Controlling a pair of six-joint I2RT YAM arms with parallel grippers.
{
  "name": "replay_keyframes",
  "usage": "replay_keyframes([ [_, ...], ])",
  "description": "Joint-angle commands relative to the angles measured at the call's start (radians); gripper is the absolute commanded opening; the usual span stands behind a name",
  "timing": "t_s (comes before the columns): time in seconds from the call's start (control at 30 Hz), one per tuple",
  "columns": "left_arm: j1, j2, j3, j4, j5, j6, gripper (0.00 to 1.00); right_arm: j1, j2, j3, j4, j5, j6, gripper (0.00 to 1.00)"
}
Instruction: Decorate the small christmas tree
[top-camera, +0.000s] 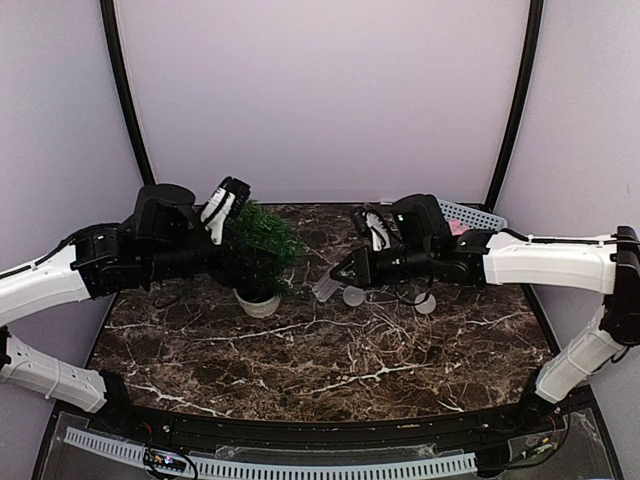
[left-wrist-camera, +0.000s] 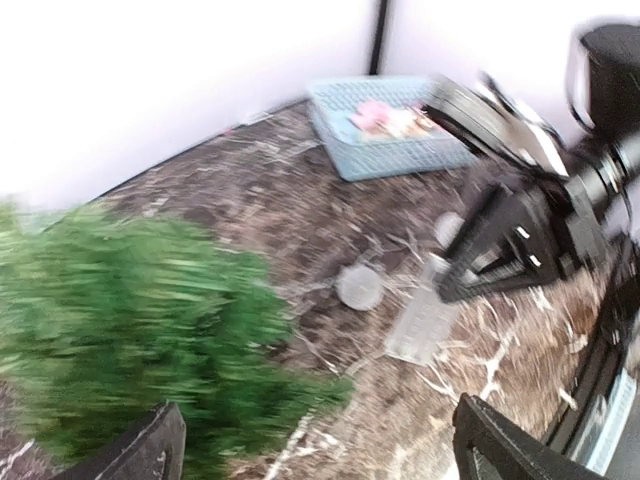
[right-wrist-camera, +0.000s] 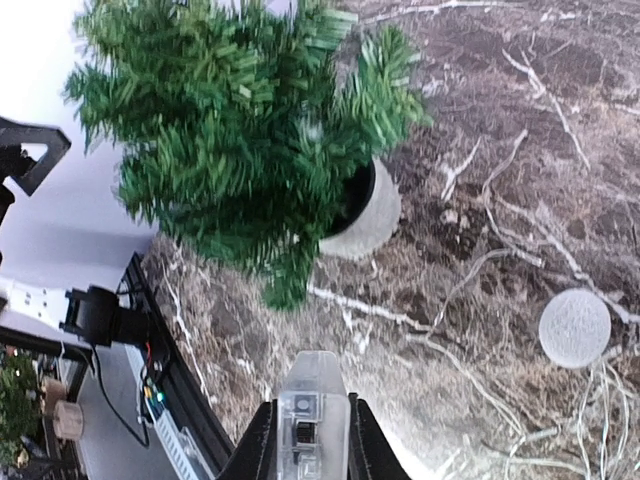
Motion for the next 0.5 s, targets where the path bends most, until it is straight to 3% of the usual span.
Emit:
replay_keyframes([
  [0.0, 0.191, -0.067, 0.007, -0.120, 0.011, -0.101, 0.97, -0.010, 0.051, 0.002, 0.204, 0.098, 0.031, 0.09],
  [0.23, 0.374, -0.095, -0.087, -0.087, 0.194, -0.107, 0.99, -0.010, 0.193, 0.069, 0.294, 0.132, 0.032, 0.08],
  [0.47, 0.421, -0.072, -0.150, -0.022, 0.316, -0.099, 0.99, -0.005, 0.291, 0.097, 0.401, 0.141, 0.086, 0.08],
])
